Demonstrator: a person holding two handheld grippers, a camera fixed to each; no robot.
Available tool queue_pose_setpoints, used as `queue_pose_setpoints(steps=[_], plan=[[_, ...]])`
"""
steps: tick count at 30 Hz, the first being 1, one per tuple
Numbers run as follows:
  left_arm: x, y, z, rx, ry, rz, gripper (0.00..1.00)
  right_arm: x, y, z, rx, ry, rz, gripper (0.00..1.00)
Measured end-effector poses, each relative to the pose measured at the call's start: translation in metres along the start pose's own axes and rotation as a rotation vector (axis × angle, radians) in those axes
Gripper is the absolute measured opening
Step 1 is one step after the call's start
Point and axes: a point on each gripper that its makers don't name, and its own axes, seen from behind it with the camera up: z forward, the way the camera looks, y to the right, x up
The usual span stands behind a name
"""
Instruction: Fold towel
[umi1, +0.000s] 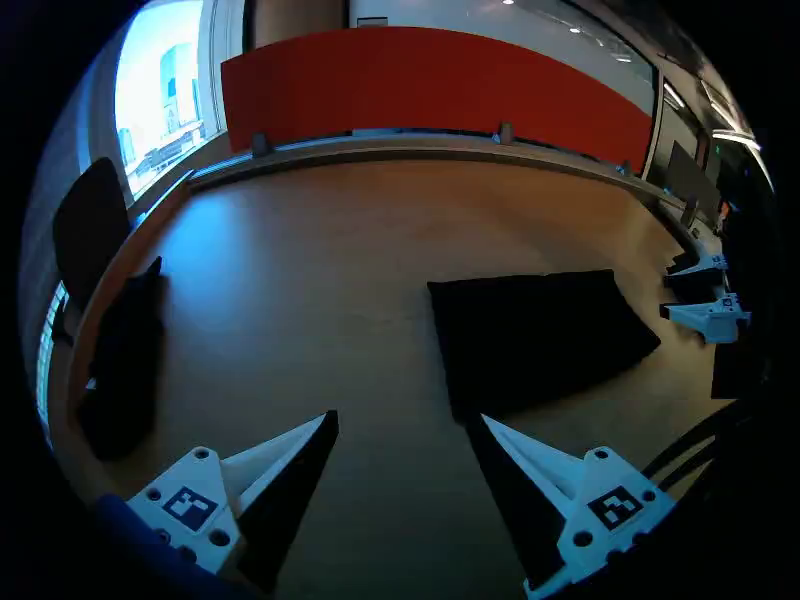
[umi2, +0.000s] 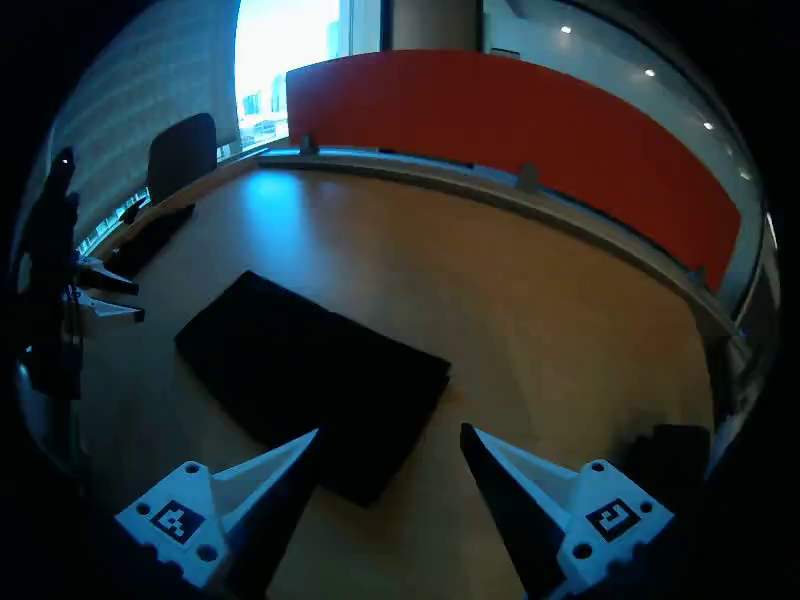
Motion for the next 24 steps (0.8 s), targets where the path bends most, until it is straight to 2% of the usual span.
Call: queue_pose_setpoints(steps=[6,15,24], plan=[[-0.007,-0.01,-0.009,0.019,-0.001,-0.011,0.95,-0.009,-0.013,0.001,0.071,-0.038,-0.06,1.0],[-0.017,-0.023,-0.022,0.042,-0.003,-0.029,0.95,-0.023,-0.018,0.003,0.108,-0.089,-0.107,0.99],[-0.032,-0.029,-0.029,0.051,-0.02,-0.051,0.95,-0.05,-0.021,0.006,0.142,-0.166,-0.146,0.84]])
